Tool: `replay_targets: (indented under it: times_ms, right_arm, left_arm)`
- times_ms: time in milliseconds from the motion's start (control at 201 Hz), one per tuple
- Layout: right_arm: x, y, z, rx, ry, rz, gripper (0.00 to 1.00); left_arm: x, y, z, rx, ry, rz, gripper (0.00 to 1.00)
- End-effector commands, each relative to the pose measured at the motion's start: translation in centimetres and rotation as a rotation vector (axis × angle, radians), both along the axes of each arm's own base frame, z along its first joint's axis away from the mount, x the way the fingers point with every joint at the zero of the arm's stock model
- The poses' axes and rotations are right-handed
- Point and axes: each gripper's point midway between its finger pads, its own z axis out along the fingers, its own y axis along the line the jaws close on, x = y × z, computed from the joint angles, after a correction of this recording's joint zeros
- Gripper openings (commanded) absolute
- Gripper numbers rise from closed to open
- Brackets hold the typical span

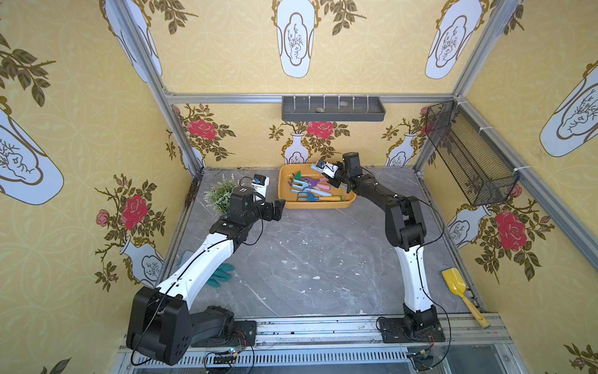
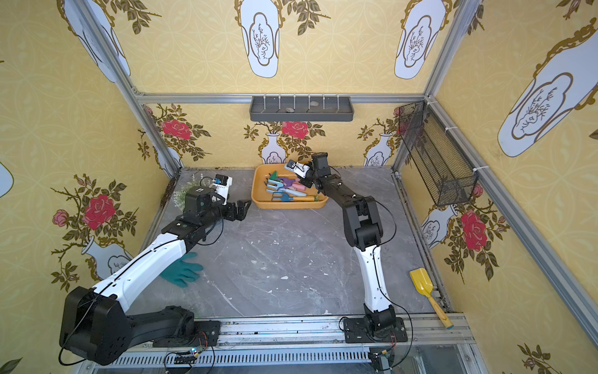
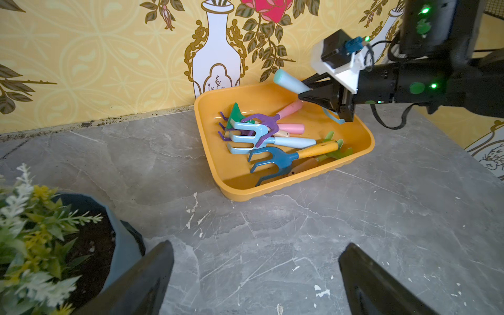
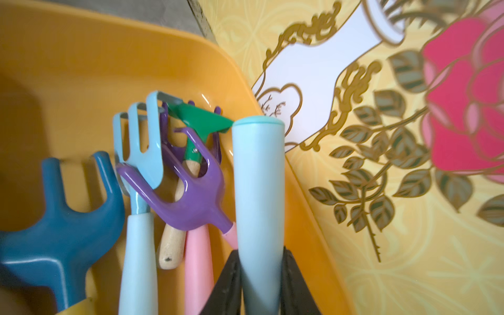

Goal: Take the hand rake out of the storage box
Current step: Pick up the rake from the storage box, then place the rake at the center of the board, then adjust the rake at the center of the board.

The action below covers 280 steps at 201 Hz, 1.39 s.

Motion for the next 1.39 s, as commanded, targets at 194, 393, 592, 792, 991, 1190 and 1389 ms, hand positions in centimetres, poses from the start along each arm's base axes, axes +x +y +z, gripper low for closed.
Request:
replay_targets:
  times_ms: [194, 393, 592, 792, 991, 1190, 1389]
  right_arm:
    - [-18.6, 6.2, 1.3, -0.076, -0.09, 0.386, 0.0]
    - [-28.0, 9.4, -6.8, -0.284, 0.025, 0.528, 0.0]
    - [-28.3, 9.0, -11.7, -0.367, 0.135, 0.511, 0.0]
    - [-28.6, 8.5, -12.2, -0.391, 0.238, 0.499, 0.5]
    - [-26.3, 5.7, -3.8, -0.101, 0.336, 0.363, 0.98]
    - [-11.7, -7.9, 5.2, 0.46, 0.4, -0.549, 0.98]
    - [-7.8, -15.4, 2.1, 0.634, 0.693, -0.822, 0.97]
  left_arm:
    - [-2.3, 2.4, 0.6, -0.053, -0.013, 0.11, 1.0]
    - [-3.7, 3.1, -0.1, -0.055, 0.01, 0.135, 1.0]
    - [-5.0, 2.1, -4.9, -0.01, 0.13, 0.115, 1.0]
    - [-6.1, 1.9, -7.4, -0.018, 0.191, 0.097, 1.0]
    - [-6.3, -0.5, -8.6, 0.002, 0.242, -0.034, 1.0]
    - [-6.9, -7.0, -12.4, 0.228, 0.314, -0.265, 1.0]
    - [-6.6, -9.2, -17.0, 0.282, 0.461, -0.342, 1.0]
